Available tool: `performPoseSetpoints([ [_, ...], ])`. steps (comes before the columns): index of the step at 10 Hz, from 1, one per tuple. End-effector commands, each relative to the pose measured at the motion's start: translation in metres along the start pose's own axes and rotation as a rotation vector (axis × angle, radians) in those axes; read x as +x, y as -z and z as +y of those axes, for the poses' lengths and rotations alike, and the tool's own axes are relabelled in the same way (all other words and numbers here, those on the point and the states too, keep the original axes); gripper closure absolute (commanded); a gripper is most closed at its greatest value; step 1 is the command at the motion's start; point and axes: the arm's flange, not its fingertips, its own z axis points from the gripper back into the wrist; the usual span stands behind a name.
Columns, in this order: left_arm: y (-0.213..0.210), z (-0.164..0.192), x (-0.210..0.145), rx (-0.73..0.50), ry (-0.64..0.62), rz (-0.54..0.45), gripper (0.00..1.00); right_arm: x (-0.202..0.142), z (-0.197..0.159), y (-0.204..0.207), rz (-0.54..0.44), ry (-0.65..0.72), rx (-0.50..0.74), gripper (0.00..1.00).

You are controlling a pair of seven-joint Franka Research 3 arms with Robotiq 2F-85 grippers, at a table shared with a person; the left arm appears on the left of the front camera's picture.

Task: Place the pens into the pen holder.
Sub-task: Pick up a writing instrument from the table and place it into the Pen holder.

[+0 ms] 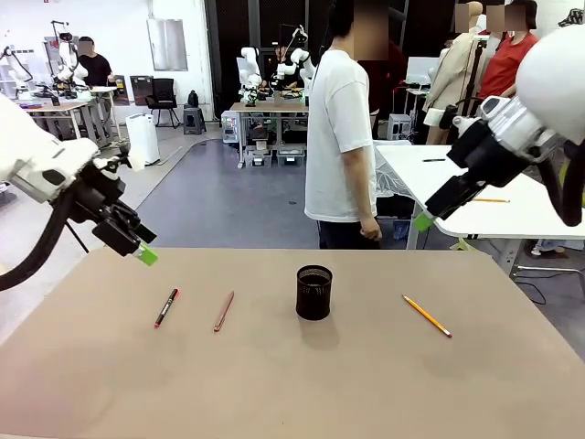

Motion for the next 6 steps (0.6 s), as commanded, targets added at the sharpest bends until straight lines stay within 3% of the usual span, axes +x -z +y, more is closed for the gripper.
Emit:
performPoseSetpoints([
  [1,-0.012,0.016,-0.003,-0.041,0.042,-0.050,0.00,-0.002,-0.012,-0.014,0.017,-0.093,-0.025,0.00],
  [3,-0.027,0.022,-0.001,-0.030,0.062,-0.032,0.00,-0.005,-0.011,-0.031,0.022,-0.100,-0.029,0.00],
  [5,-0.035,0.029,-0.001,-0.031,0.017,-0.073,0.00,-0.014,-0.012,-0.033,-0.045,-0.168,-0.061,0.00],
  [6,-0.029,0.024,0.003,-0.005,-0.079,-0.070,0.00,-0.008,-0.013,-0.030,-0.004,-0.079,-0.030,0.00],
])
